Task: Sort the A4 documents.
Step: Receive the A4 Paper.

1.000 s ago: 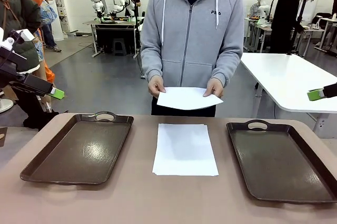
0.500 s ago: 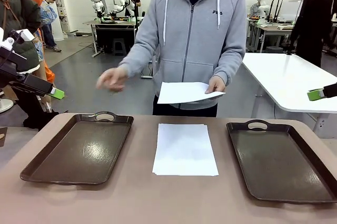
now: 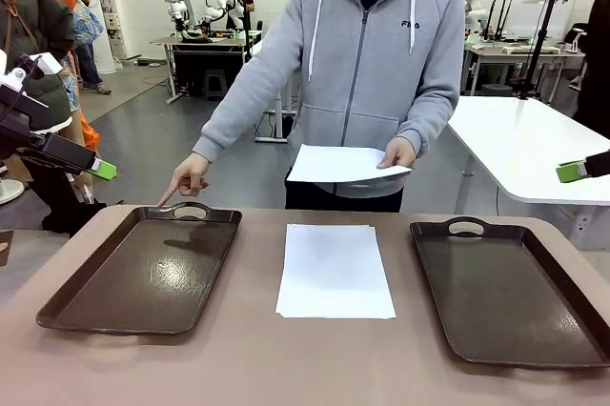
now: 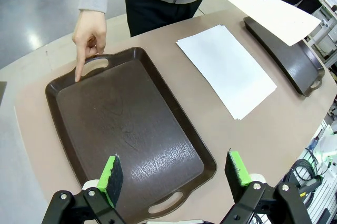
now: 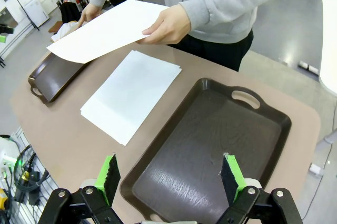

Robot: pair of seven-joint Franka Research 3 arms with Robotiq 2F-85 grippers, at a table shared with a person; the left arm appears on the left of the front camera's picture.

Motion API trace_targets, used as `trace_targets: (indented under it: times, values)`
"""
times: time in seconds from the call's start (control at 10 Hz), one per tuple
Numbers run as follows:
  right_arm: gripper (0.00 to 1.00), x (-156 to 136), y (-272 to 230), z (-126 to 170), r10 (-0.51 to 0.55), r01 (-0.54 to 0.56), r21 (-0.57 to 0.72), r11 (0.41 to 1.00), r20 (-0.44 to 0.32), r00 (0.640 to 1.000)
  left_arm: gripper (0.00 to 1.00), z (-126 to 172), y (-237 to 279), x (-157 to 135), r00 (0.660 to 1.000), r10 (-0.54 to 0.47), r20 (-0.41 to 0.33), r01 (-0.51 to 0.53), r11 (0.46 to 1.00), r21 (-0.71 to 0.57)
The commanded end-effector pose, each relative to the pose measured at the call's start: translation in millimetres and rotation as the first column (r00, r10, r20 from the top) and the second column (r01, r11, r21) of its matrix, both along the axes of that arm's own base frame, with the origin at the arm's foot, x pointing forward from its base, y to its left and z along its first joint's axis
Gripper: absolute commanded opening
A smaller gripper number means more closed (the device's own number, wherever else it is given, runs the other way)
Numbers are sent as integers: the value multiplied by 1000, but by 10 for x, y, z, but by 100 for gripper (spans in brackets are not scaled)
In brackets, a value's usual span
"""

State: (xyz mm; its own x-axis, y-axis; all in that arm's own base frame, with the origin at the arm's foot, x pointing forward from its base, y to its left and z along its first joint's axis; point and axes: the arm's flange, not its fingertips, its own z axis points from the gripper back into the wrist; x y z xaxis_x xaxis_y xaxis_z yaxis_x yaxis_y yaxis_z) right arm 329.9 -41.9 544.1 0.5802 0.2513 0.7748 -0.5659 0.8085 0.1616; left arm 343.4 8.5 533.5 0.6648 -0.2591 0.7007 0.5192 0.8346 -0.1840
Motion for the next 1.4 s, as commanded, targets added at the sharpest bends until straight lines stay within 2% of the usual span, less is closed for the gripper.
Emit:
trace_targets:
  times: [0.0, 1.2, 1.3]
  values:
    - [100, 21, -3, -24, 10, -10, 6, 1000, 1, 1000, 100, -1, 0, 2, 1000, -2, 1, 2, 1000, 3]
    - [100, 21, -3, -24, 10, -10, 6, 1000, 1, 1000, 100, 0, 0, 0, 1000, 0, 0, 0, 1000, 0]
    - [100, 21, -3, -24, 10, -10, 6, 1000, 1, 1000, 100, -17, -3, 85, 1000, 0, -16, -1, 998, -59]
